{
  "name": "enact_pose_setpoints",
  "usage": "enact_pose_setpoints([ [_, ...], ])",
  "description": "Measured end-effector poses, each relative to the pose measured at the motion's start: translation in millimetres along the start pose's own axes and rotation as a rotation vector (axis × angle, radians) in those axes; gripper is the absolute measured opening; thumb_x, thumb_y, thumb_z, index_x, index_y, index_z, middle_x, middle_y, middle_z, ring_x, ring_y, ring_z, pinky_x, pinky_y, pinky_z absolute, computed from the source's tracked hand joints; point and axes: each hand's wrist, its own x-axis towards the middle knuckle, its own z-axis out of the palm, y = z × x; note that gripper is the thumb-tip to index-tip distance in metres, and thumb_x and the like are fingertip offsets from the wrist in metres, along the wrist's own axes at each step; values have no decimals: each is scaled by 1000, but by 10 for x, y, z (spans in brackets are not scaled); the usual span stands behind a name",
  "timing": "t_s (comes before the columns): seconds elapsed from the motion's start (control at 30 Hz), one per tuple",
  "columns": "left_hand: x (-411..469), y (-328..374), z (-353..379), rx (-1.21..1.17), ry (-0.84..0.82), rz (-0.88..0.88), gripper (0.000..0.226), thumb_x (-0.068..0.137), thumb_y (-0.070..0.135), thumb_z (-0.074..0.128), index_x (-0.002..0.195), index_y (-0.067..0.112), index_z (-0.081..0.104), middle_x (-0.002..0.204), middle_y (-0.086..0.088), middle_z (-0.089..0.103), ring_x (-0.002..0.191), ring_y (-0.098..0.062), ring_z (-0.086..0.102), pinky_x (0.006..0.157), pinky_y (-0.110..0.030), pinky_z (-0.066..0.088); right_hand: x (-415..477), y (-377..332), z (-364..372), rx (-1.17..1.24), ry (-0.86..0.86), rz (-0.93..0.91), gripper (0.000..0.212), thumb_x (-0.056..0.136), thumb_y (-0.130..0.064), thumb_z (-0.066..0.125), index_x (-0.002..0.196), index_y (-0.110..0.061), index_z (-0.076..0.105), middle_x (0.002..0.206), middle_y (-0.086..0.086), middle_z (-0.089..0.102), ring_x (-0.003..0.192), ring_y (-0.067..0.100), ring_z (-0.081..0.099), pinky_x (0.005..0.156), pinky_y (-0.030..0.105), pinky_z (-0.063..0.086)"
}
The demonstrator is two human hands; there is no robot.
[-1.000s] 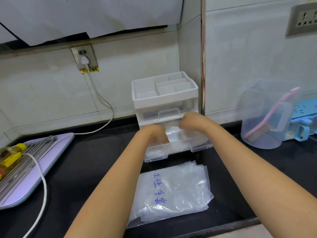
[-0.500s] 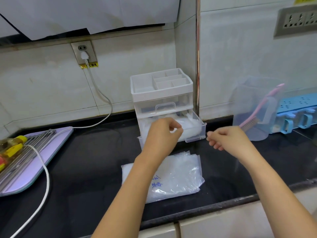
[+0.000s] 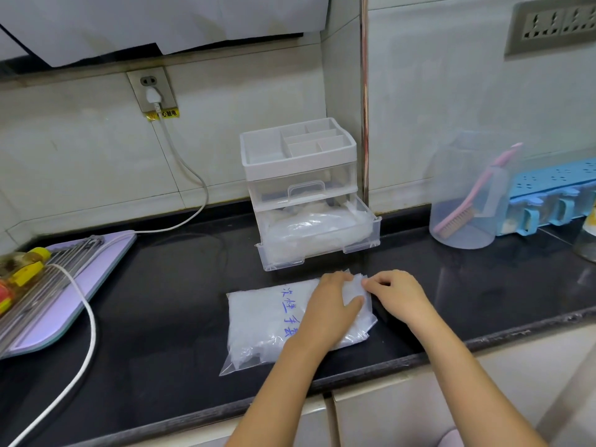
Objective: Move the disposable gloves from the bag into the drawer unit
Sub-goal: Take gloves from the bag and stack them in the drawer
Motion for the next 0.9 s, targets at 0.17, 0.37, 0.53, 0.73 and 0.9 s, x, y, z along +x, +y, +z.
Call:
enact_pose_setpoints([
  [0.17,-11,-27,60,65,-31,117,47,96,15,48,141,26,42,145,-2,35,134,-14,33,107,-16,23,-28,0,-3,51,-10,-44,25,94,-24,55,77,-16,72,80,-2,69,82,21,65,75,32,51],
  [0.37,24,-62,123,235,-4,131,44,102,17,38,146,24,37,157,-6,21,146,-21,11,118,-27,5,-43,17,11,79,87,-84,18,96,-18,54,84,-19,67,84,-14,55,78,3,51,76,21,36],
  [0.53,24,-96,82,279,45,182,46,101,14,37,147,21,35,157,-4,22,147,-20,9,112,-21,-8,-35,119,-15,397,237,-28,20,97,-13,48,88,-11,66,95,4,61,90,16,56,81,27,42],
  [0.73,13,-117,75,264,49,157,41,102,14,37,142,16,43,156,-4,24,147,-20,10,108,-16,-10,-233,96,-362,1011,339,27,25,100,-8,42,84,-9,61,85,8,65,83,17,62,79,29,49],
  [0.9,15,-138,79,236,49,177,40,99,9,41,138,13,48,152,-6,31,145,-24,18,112,-19,-4,-410,-226,-788,1001,363,-167,28,102,-16,42,84,-14,63,85,2,69,91,17,65,89,30,49],
])
